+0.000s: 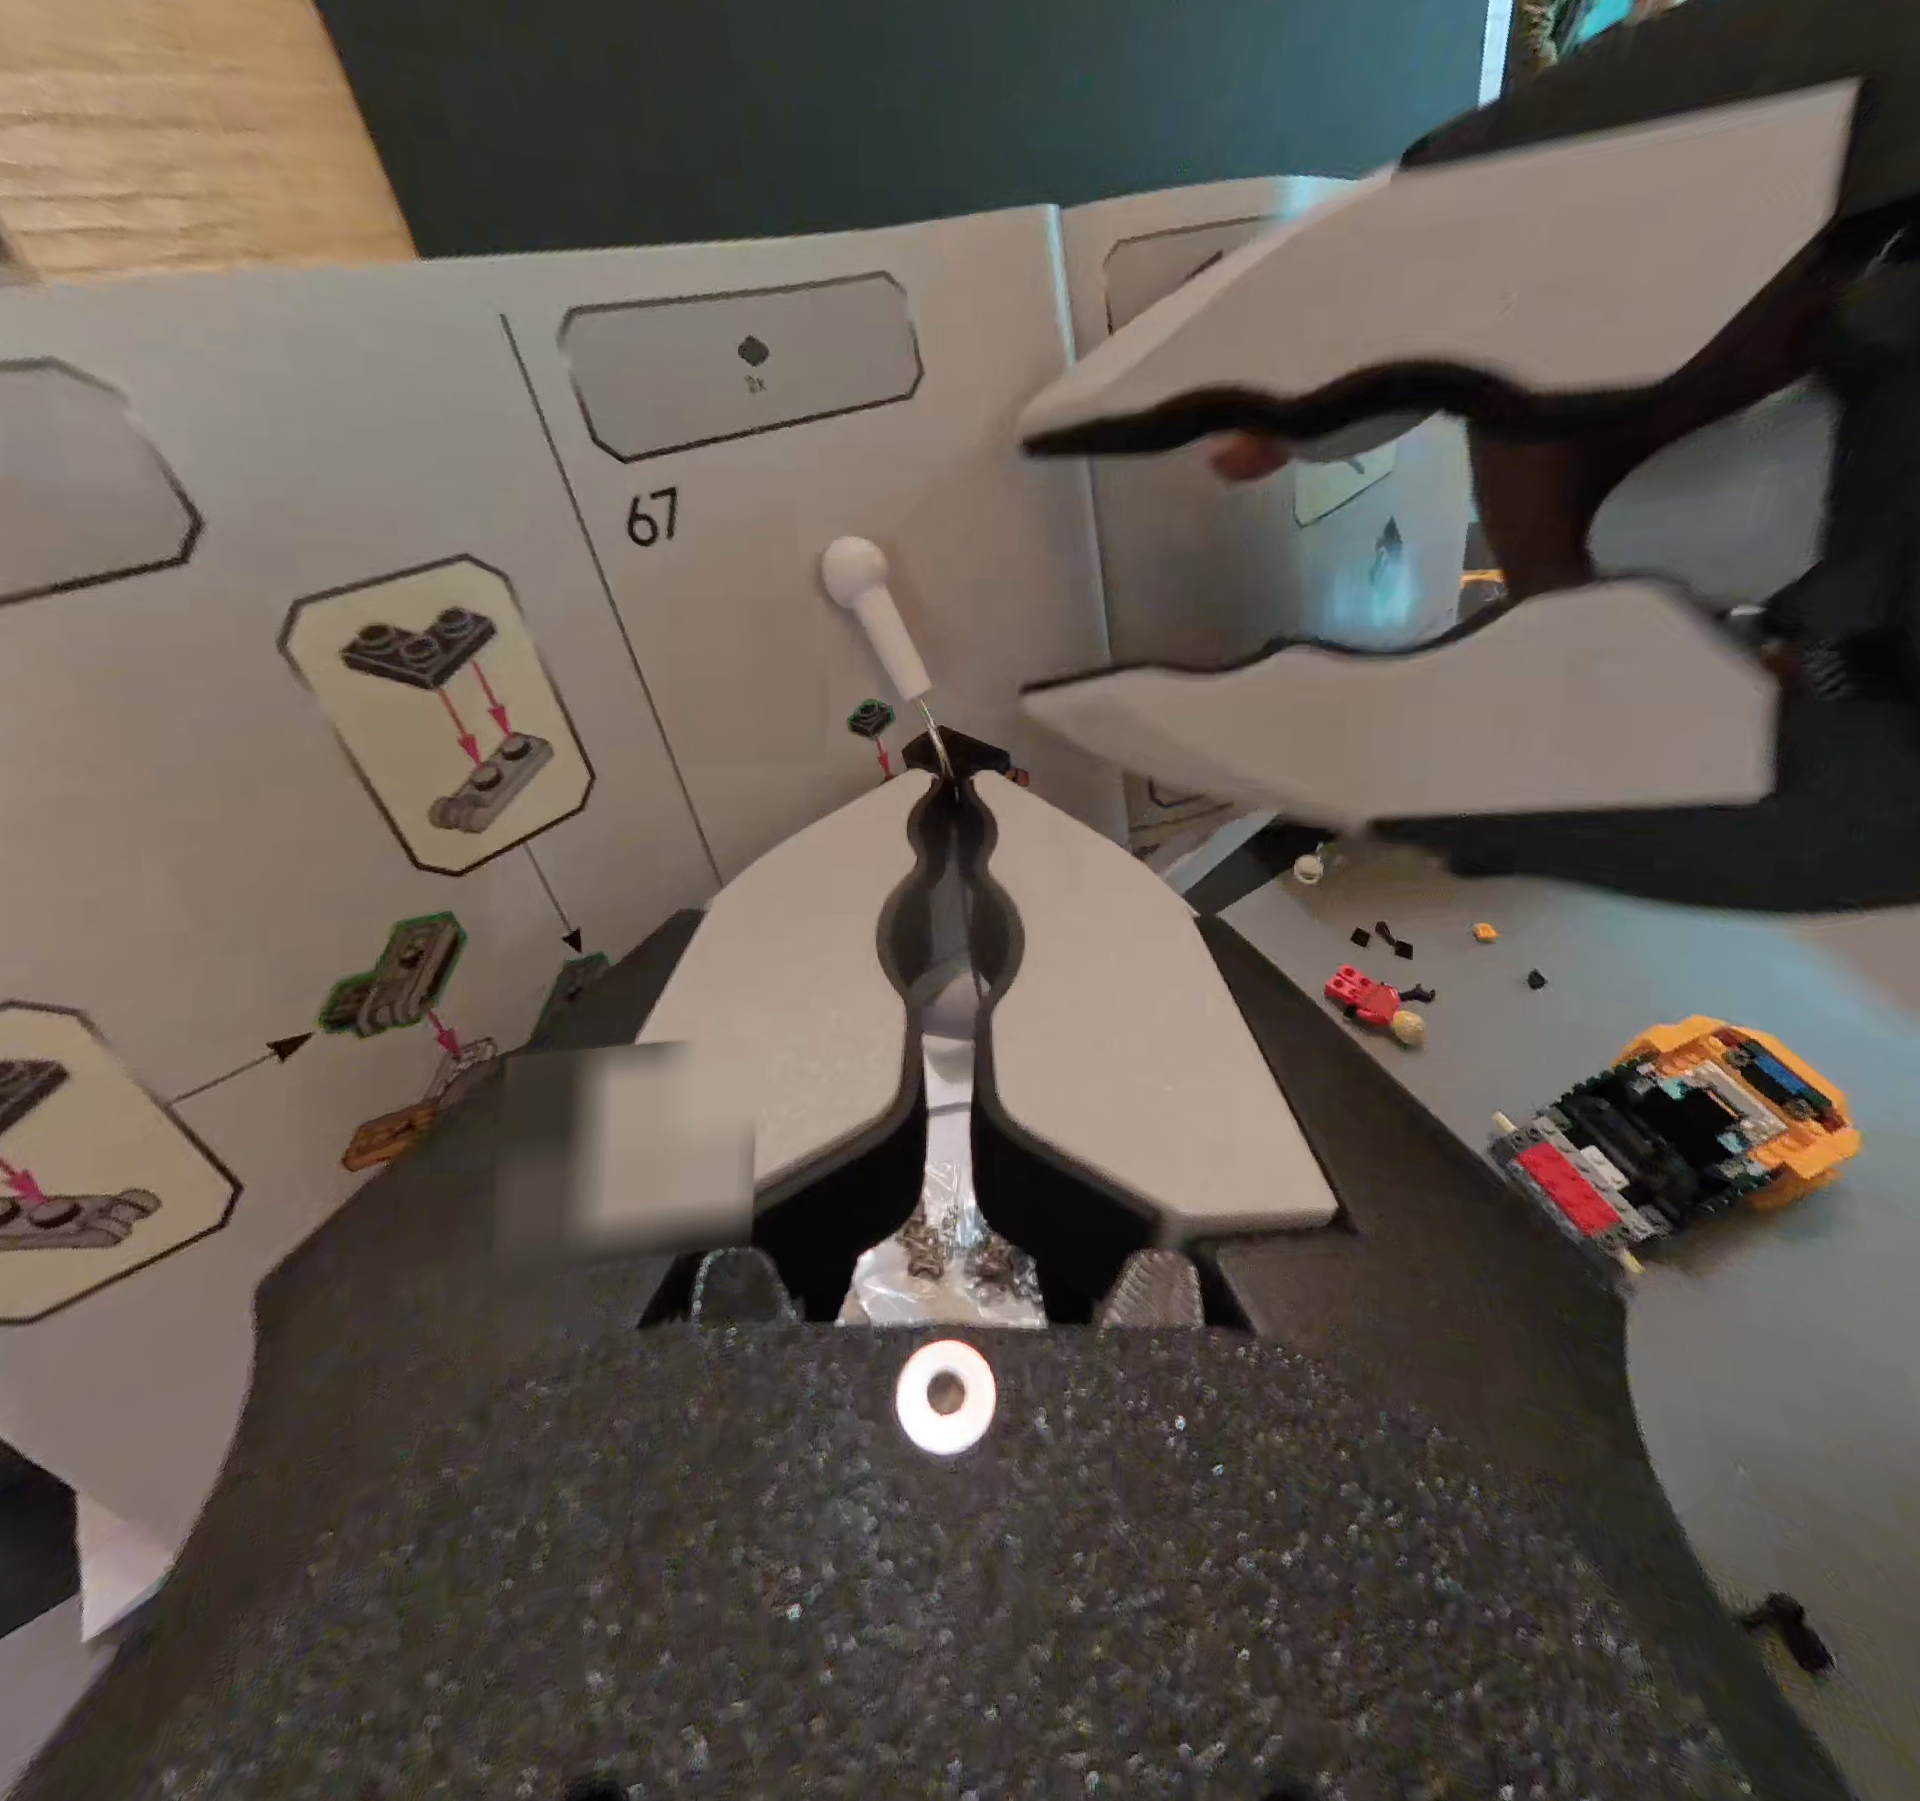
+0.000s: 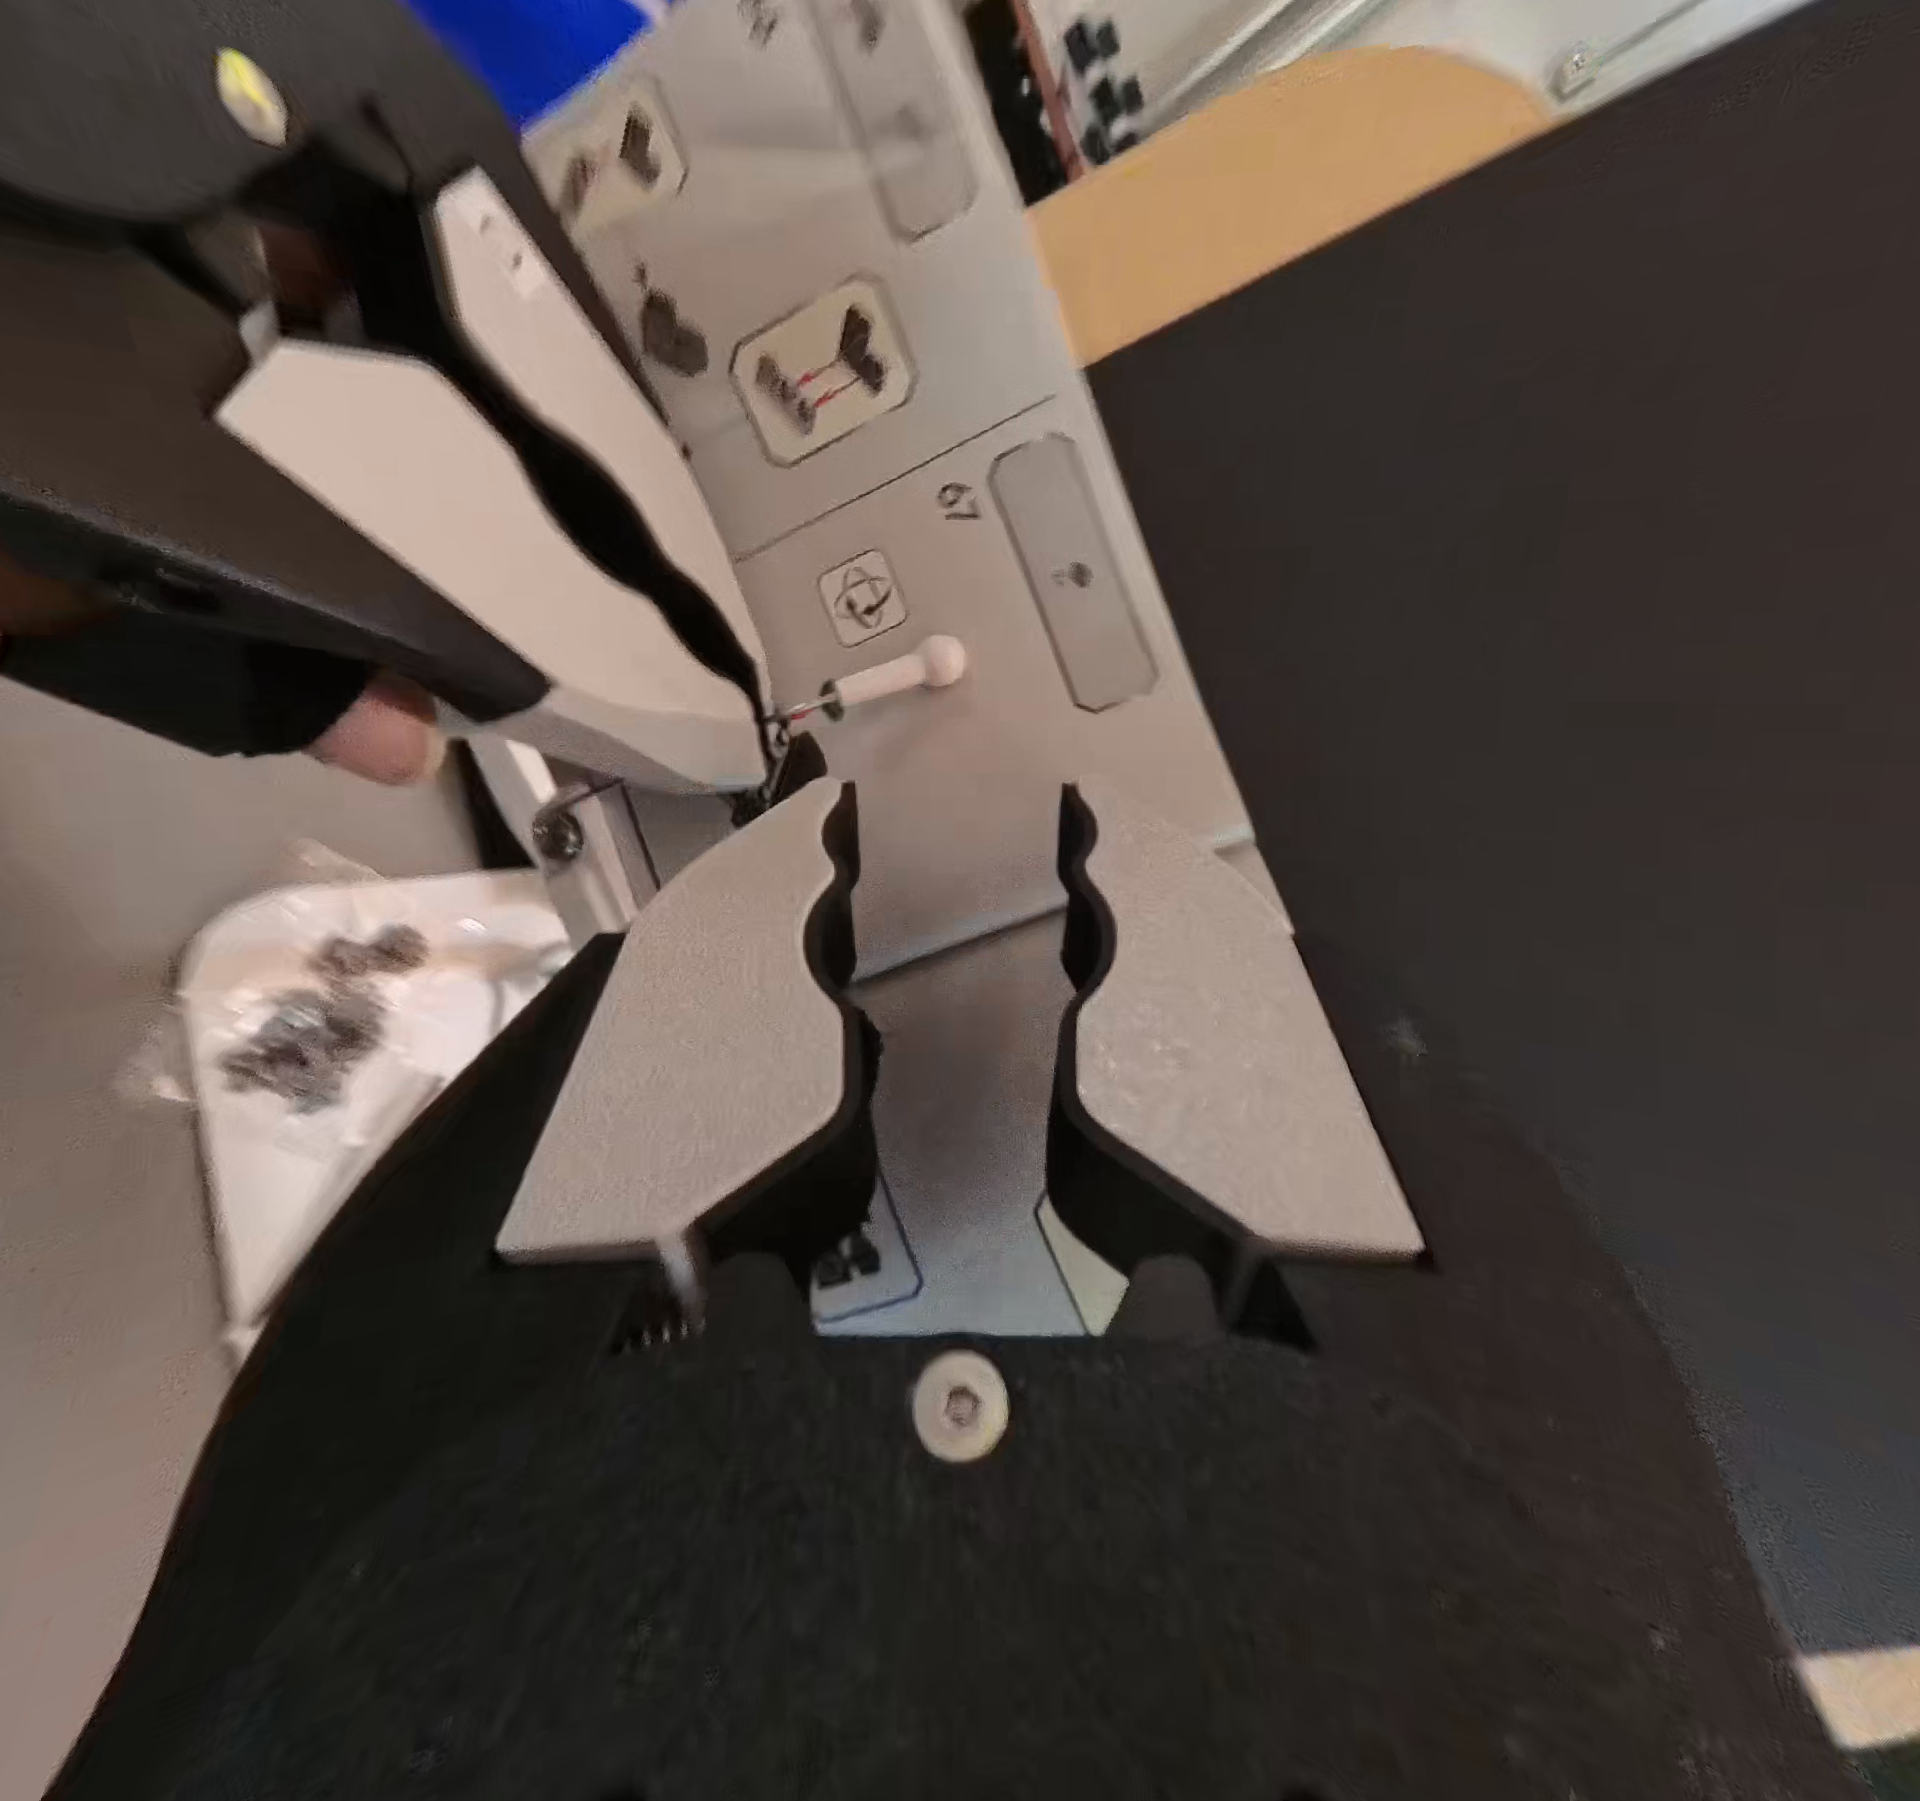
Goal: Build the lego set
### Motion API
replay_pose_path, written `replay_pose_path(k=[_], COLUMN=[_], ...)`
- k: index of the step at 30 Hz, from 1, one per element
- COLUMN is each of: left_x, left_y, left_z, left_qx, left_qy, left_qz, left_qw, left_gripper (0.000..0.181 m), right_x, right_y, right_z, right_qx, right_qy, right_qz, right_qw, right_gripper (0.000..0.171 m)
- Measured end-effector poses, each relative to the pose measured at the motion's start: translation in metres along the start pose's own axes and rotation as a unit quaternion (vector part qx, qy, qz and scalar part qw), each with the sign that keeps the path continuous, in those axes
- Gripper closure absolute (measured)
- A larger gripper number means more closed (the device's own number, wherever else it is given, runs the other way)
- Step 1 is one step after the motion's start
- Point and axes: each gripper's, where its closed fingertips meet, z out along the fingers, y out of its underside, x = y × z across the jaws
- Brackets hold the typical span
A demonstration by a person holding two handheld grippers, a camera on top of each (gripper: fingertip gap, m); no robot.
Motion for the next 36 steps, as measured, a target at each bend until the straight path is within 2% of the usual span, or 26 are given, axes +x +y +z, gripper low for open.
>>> replay_pose_path(k=[2,4,9,14,19,26,31,34,36], left_x=[0.004,0.009,0.025,0.055,0.068,0.062,0.062,0.070,0.083], left_y=[-0.002,-0.006,-0.008,0.004,0.021,0.033,0.025,0.024,0.029], left_z=[-0.007,-0.018,-0.039,-0.043,-0.042,-0.043,-0.051,-0.055,-0.060], left_qx=[0.008,0.026,0.050,0.044,0.026,0.027,0.061,0.061,0.040], left_qy=[0.004,0.003,-0.003,0.029,0.037,0.030,0.016,0.025,0.048], left_qz=[0.014,0.021,0.037,0.039,0.049,0.035,0.029,0.033,0.052], left_qw=[1.000,0.999,0.998,0.998,0.998,0.999,0.998,0.997,0.997], left_gripper=[0.171,0.169,0.176,0.179,0.179,0.181,0.181,0.181,0.181], right_x=[0.011,0.023,0.029,0.009,0.023,0.019,0.003,-0.028,-0.057], right_y=[-0.004,0.001,0.050,0.113,0.157,0.152,0.124,0.111,0.111], right_z=[-0.020,-0.041,-0.070,-0.062,-0.053,-0.064,-0.108,-0.139,-0.158], right_qx=[0.038,0.062,0.045,-0.018,-0.055,-0.017,0.066,0.092,0.082], right_qy=[-0.005,0.002,0.057,0.118,0.145,0.134,0.119,0.084,0.050], right_qz=[0.065,0.116,0.163,0.143,0.155,0.206,0.295,0.338,0.335], right_qw=[0.997,0.991,0.984,0.983,0.976,0.969,0.946,0.933,0.937], right_gripper=[0.134,0.134,0.134,0.142,0.144,0.141,0.138,0.137,0.139])
